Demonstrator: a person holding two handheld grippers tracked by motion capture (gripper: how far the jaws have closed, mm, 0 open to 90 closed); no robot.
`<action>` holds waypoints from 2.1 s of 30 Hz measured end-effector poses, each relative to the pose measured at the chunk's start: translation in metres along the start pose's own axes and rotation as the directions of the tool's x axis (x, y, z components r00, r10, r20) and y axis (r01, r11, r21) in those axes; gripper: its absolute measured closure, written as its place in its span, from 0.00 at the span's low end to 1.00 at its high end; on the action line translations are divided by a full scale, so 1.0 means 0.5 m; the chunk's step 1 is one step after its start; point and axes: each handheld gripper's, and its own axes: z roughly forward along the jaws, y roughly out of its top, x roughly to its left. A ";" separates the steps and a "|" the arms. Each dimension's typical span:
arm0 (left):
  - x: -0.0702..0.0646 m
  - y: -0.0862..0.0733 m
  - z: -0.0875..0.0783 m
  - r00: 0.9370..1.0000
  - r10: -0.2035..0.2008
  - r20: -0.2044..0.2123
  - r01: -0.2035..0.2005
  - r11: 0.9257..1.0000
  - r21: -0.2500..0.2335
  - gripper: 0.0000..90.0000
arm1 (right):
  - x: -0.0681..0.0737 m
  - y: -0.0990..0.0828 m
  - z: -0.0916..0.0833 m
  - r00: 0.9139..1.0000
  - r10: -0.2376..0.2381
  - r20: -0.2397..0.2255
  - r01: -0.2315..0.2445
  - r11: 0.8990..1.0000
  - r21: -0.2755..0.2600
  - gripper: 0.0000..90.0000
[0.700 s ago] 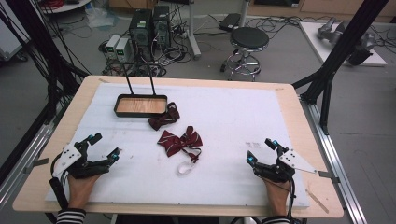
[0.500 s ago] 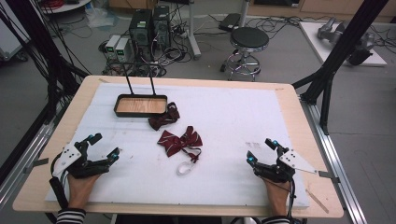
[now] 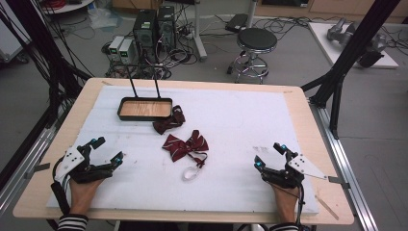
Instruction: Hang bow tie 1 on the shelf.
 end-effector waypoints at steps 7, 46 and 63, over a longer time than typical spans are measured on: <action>-0.009 0.020 0.000 1.000 0.015 0.011 -0.015 1.000 0.009 0.12 | -0.002 0.000 0.000 1.000 -0.003 -0.003 0.003 1.000 -0.001 0.12; -0.173 0.209 0.160 0.938 0.088 0.334 -0.208 0.916 0.343 0.12 | -0.003 0.000 -0.001 1.000 0.007 -0.004 -0.007 1.000 -0.008 0.12; -0.250 0.205 0.240 0.901 0.085 0.426 -0.306 0.820 0.483 0.15 | -0.003 -0.001 -0.002 1.000 0.016 -0.005 -0.016 1.000 -0.012 0.12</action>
